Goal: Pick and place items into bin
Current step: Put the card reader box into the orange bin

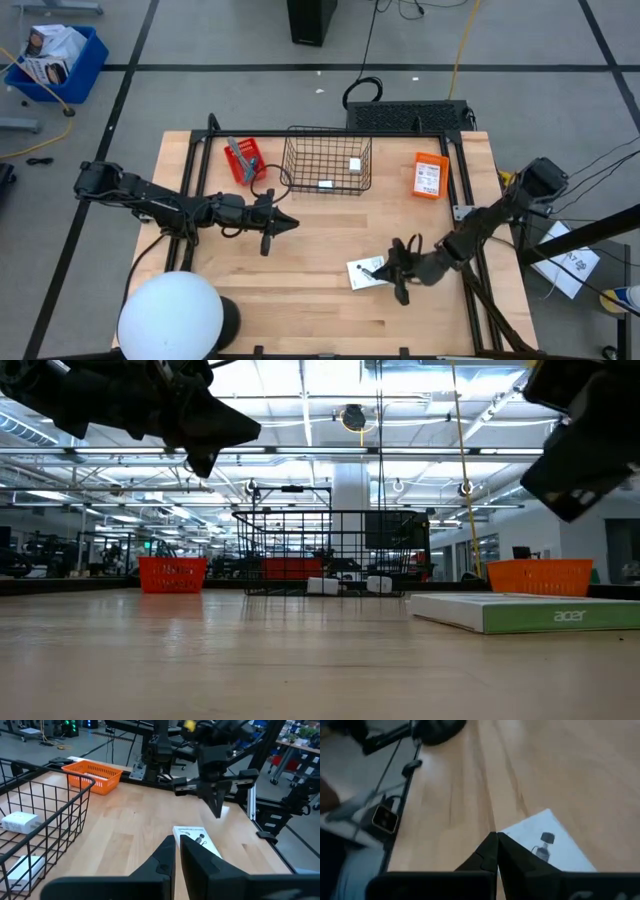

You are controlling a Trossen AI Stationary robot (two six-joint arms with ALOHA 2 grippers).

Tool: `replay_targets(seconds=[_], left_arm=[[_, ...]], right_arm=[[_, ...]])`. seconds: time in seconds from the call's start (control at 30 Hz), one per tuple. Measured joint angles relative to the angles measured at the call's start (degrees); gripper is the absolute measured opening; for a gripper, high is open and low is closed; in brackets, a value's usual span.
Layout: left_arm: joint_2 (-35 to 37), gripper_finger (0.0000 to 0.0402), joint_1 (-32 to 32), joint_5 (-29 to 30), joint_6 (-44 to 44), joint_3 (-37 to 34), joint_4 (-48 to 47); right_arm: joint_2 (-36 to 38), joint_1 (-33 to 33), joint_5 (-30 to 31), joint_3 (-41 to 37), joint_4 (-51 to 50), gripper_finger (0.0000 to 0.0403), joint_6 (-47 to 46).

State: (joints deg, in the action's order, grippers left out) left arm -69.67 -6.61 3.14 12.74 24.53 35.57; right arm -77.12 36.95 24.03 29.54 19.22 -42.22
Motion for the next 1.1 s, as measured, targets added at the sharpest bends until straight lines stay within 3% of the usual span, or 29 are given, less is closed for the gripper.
replay_targets(seconds=[0.17,0.33,0.5,0.73,0.93,1.0,1.1], left_arm=[[0.0,0.0031,0.0,0.0,0.1,0.0,0.1],[0.0,0.0031,0.0,0.0,0.4,0.0,0.5],[0.0,0.0031,0.0,0.1,1.1,0.0,0.5],[0.0,0.0031,0.0,4.9,1.6,0.0,-0.5],[-0.1,0.0031,0.0,6.4,2.7,0.0,-1.6],[-0.1,0.0031,0.0,6.4,2.8,0.0,-1.6],[-0.1,0.0031,0.0,6.4,2.8,0.0,-1.6]], right_arm=[[0.9,-7.2,-12.2,0.0,-1.6,0.0038,11.0],[1.0,-11.8,-19.4,0.4,0.7,0.0079,15.8],[0.9,-13.2,-22.7,-0.7,10.3,0.0096,12.4],[3.4,-16.3,-24.2,0.6,14.1,0.0085,22.8],[4.4,-16.6,-25.9,0.7,24.4,0.0064,29.2],[4.4,-17.5,-25.4,1.3,21.0,0.0067,32.0],[4.7,-18.7,-21.0,6.9,-0.5,0.0092,34.4]])
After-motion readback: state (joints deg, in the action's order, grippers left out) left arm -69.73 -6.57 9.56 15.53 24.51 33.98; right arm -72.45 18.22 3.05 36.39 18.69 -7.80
